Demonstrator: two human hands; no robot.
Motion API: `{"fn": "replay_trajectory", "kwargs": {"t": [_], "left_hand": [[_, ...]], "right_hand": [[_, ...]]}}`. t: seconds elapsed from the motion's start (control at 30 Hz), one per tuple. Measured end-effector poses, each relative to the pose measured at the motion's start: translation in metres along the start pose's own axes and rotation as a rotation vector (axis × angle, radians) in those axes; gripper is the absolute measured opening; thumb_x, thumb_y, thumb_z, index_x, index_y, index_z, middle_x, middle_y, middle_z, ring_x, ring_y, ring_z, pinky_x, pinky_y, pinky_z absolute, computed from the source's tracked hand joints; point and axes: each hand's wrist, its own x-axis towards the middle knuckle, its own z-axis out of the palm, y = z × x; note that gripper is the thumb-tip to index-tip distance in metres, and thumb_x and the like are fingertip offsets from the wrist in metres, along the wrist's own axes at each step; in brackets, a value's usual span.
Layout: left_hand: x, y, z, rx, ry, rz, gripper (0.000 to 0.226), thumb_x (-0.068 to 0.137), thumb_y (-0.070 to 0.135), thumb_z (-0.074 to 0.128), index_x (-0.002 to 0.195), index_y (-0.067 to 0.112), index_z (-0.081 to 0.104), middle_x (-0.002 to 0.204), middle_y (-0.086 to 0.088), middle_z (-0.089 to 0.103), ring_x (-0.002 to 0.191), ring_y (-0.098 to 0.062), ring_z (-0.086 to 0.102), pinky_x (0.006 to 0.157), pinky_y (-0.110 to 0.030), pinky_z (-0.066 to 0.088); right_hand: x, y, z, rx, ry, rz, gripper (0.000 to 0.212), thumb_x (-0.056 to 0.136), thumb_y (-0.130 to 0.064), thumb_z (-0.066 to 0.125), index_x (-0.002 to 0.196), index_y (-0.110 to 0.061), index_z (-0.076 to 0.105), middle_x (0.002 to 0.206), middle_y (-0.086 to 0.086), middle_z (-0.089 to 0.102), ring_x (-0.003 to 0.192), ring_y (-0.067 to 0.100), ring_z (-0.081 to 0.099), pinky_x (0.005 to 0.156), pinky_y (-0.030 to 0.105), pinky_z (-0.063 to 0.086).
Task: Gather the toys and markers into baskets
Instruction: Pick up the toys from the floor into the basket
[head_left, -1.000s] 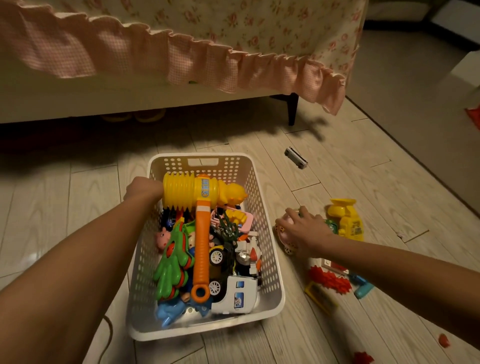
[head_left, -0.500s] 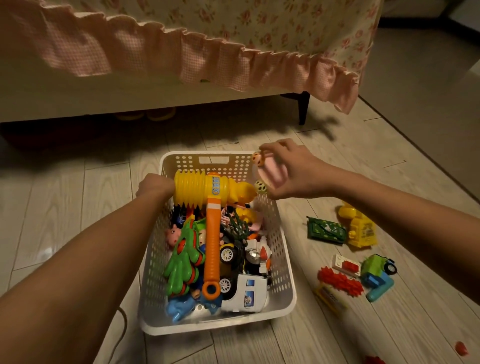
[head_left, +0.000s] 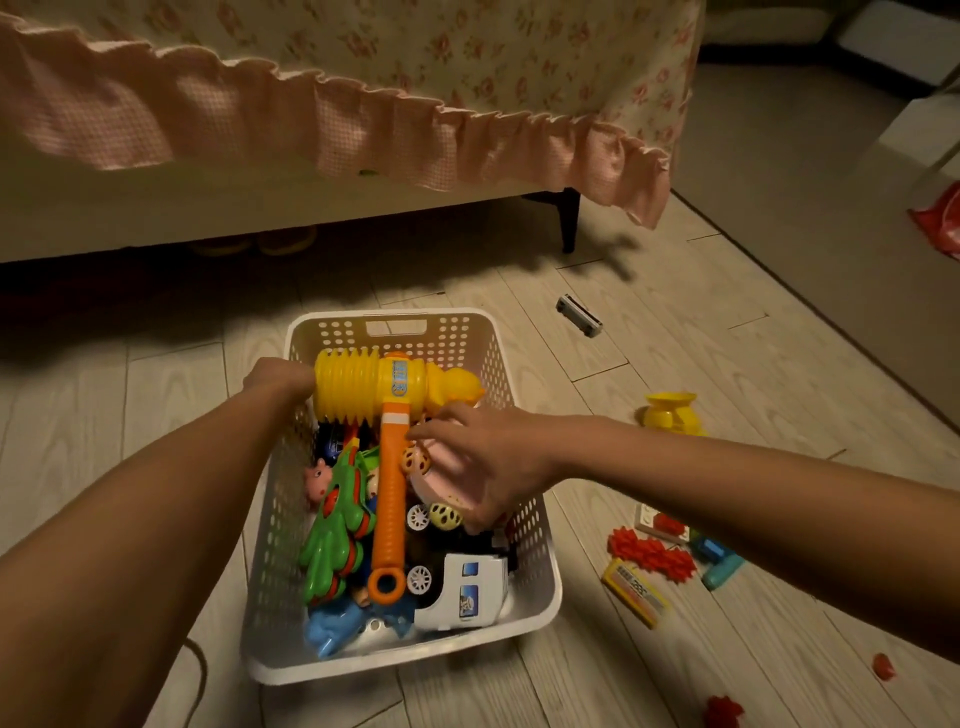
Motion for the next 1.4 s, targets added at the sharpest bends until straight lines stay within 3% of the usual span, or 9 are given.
{"fn": "replay_trajectory", "kwargs": {"t": [0.2, 0.3, 0.4, 0.6, 0.77, 0.87, 1.07, 1.2, 1.4], "left_hand": [[-0.008, 0.026, 0.027, -0.048, -0.081, 0.017, 0.040, 0.087, 0.019, 0.060, 0.114, -0.010, 0.055, 0.113, -0.029, 0.059, 0.099, -0.044, 0.060, 0.082, -0.047, 0.052], [-0.009, 0.043, 0.045, -0.042, -0.096, 0.042, 0.038, 0.087, 0.017, 0.059, 0.112, -0.010, 0.056, 0.111, -0.028, 0.060, 0.098, -0.043, 0.061, 0.079, -0.044, 0.052], [-0.009, 0.057, 0.057, -0.036, -0.101, 0.061, 0.030, 0.086, 0.013, 0.059, 0.107, -0.009, 0.057, 0.106, -0.027, 0.060, 0.096, -0.041, 0.061, 0.078, -0.042, 0.051], [-0.005, 0.070, 0.069, -0.037, -0.070, 0.027, 0.034, 0.085, 0.013, 0.057, 0.111, -0.009, 0.057, 0.107, -0.027, 0.062, 0.092, -0.039, 0.062, 0.071, -0.039, 0.050], [-0.012, 0.075, 0.074, -0.060, -0.071, 0.004, 0.034, 0.086, 0.021, 0.057, 0.110, -0.003, 0.058, 0.095, -0.020, 0.059, 0.076, -0.033, 0.056, 0.064, -0.035, 0.046], [-0.016, 0.071, 0.069, -0.095, -0.083, -0.007, 0.037, 0.082, 0.021, 0.057, 0.112, -0.001, 0.056, 0.097, -0.019, 0.059, 0.081, -0.034, 0.058, 0.070, -0.036, 0.050], [-0.017, 0.059, 0.060, -0.101, -0.178, 0.084, 0.044, 0.081, 0.026, 0.054, 0.115, -0.001, 0.055, 0.108, -0.020, 0.061, 0.095, -0.039, 0.060, 0.086, -0.046, 0.052], [-0.025, 0.053, 0.058, -0.050, -0.174, 0.189, 0.038, 0.084, 0.027, 0.050, 0.110, 0.000, 0.059, 0.105, -0.020, 0.063, 0.093, -0.038, 0.061, 0.084, -0.042, 0.052], [-0.032, 0.049, 0.060, -0.020, -0.139, 0.254, 0.020, 0.088, 0.020, 0.048, 0.098, 0.006, 0.058, 0.094, -0.016, 0.060, 0.088, -0.034, 0.059, 0.074, -0.034, 0.046]], "right_hand": [[-0.022, 0.026, -0.003, 0.108, 0.057, 0.048, 0.113, 0.070, -0.054, 0.079, 0.154, -0.034, 0.006, 0.159, -0.003, 0.011, 0.144, 0.021, 0.020, 0.116, 0.040, 0.028], [-0.044, 0.062, -0.018, 0.303, 0.338, 0.205, 0.081, 0.086, -0.056, 0.061, 0.152, -0.029, 0.021, 0.154, 0.000, 0.026, 0.138, 0.018, 0.033, 0.113, 0.037, 0.033], [-0.063, 0.119, -0.011, 0.257, 0.676, 0.565, 0.051, 0.094, -0.043, 0.055, 0.138, -0.022, 0.042, 0.138, 0.004, 0.045, 0.119, 0.020, 0.051, 0.097, 0.037, 0.046], [-0.098, 0.206, 0.043, 0.303, 0.380, 1.051, 0.075, 0.085, -0.045, 0.066, 0.145, -0.026, 0.027, 0.144, 0.018, 0.031, 0.120, 0.039, 0.048, 0.094, 0.045, 0.049], [-0.093, 0.218, 0.077, 0.437, 0.264, 1.062, 0.089, 0.079, -0.043, 0.074, 0.149, -0.031, 0.020, 0.139, 0.021, 0.040, 0.114, 0.038, 0.054, 0.081, 0.039, 0.050], [-0.085, 0.215, 0.096, 0.368, 0.302, 1.054, 0.077, 0.084, -0.030, 0.069, 0.147, -0.029, 0.025, 0.136, 0.019, 0.046, 0.115, 0.039, 0.053, 0.087, 0.042, 0.048], [-0.089, 0.217, 0.089, 0.363, 0.328, 1.068, 0.058, 0.084, -0.021, 0.067, 0.135, -0.020, 0.039, 0.123, 0.019, 0.050, 0.105, 0.038, 0.054, 0.075, 0.037, 0.044], [-0.099, 0.214, 0.053, 0.392, 0.485, 1.066, 0.057, 0.081, -0.017, 0.070, 0.131, -0.017, 0.042, 0.120, 0.020, 0.056, 0.094, 0.033, 0.056, 0.078, 0.044, 0.053], [-0.088, 0.173, -0.028, 0.696, 0.800, 0.884, 0.061, 0.085, -0.032, 0.069, 0.136, -0.022, 0.036, 0.125, 0.010, 0.048, 0.104, 0.033, 0.056, 0.082, 0.052, 0.056]]}}
